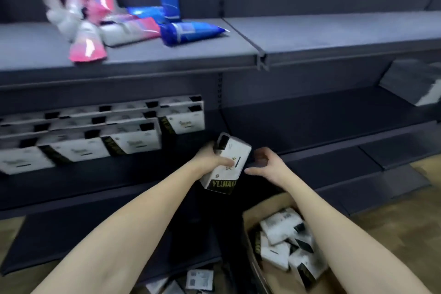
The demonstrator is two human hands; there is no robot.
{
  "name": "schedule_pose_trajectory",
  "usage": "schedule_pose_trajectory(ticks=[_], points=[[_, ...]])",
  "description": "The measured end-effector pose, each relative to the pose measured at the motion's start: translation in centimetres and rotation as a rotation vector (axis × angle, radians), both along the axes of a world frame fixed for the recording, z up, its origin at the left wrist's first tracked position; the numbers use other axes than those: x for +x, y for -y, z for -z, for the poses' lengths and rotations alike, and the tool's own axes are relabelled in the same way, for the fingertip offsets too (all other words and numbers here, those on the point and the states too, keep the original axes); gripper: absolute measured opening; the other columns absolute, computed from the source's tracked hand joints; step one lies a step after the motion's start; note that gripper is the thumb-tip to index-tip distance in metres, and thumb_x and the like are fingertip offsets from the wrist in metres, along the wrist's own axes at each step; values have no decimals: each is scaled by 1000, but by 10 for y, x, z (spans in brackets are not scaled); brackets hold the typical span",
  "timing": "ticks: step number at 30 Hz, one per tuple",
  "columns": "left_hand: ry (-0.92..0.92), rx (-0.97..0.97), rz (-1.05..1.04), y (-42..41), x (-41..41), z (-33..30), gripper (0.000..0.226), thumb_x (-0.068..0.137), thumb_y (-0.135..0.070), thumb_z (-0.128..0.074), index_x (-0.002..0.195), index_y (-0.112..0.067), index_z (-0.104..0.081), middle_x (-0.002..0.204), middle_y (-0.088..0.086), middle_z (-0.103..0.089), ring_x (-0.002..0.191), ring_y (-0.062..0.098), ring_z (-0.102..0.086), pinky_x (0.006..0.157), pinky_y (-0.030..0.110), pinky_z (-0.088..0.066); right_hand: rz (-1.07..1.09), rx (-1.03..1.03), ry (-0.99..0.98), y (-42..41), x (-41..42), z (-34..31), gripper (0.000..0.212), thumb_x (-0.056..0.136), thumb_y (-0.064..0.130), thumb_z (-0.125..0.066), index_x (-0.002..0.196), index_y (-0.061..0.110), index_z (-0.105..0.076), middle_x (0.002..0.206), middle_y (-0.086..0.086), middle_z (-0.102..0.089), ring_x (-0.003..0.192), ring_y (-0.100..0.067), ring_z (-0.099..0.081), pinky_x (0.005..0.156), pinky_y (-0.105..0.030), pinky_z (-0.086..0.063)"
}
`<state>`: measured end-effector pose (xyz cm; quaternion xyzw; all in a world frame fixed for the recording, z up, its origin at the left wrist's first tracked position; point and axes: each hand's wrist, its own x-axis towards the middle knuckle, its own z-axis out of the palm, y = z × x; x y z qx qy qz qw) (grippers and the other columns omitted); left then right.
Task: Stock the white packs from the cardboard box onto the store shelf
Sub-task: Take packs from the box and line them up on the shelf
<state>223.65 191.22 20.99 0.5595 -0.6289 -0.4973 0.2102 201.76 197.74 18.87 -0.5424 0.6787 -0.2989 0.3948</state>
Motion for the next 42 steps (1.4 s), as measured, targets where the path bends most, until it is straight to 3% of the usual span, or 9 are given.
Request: schedule_pose_trajectory(ticks=[3,7,10,14,19,23,27,32,42], points=[[220,-91,147,18,36,-28,95,68,-36,-87,145,-21,-35,135,-4,-51,120,19,-53,92,31,-46,-61,-152,-111,37,41,-22,104,43,54,-91,134,30,-45,132,2,-54,120,-17,-57,97,-44,-53],[392,-221,252,34,67,-53,71,68,-35,-86,123,-18,-44,115,1,-55,92,14,-56,68,29,-52,-261,-142,-293,65,108,-72,87,56,31,-92,131,27,-49,128,12,-50,118,-12,-54,96,-32,-51],[336,-216,229,46,94,-57,76,69,-28,-87,129,-17,-42,122,1,-56,102,17,-58,63,27,-53,-319,-121,-378,82,135,-82,96,63,25,-92,145,31,-42,137,10,-45,122,-14,-48,93,-25,-47],[285,-298,193,55,135,-57,80,74,-17,-84,139,-18,-37,133,3,-52,109,22,-55,73,29,-50,-268,-145,-385,101,158,-76,60,68,18,-89,116,32,-56,120,8,-51,110,-14,-53,72,-11,-40],[285,-469,93,70,193,-53,61,79,-21,-81,132,-22,-50,133,3,-56,119,22,-55,97,40,-51,-109,-61,-415,107,168,-55,83,69,18,-89,141,19,-48,143,-2,-44,133,-23,-43,99,-27,-42],[388,-485,93,79,228,-49,27,81,-12,-76,103,-15,-60,111,6,-63,97,20,-60,78,31,-51,-26,31,-425,105,173,-45,97,72,14,-86,154,19,-34,160,-3,-27,148,-26,-23,115,-36,-33],[440,-481,160,82,241,-40,17,82,-18,-76,88,-12,-62,100,-7,-59,87,15,-56,73,30,-50,-66,3,-731,102,199,-55,93,74,33,-82,153,30,-32,156,-3,-24,143,-30,-23,114,-42,-32],[507,-471,261,83,240,-34,15,84,-23,-74,91,-15,-63,96,3,-63,88,21,-60,77,37,-53,-249,-96,-914,103,243,-53,70,86,44,-70,148,38,-39,156,4,-34,141,-27,-29,118,-48,-20],[499,-456,339,76,247,-31,22,88,-22,-71,104,-10,-61,102,9,-63,91,26,-61,82,41,-54,62,88,-1049,115,254,-51,65,92,32,-63,148,40,-31,148,-6,-30,134,-38,-28,107,-67,-27]])
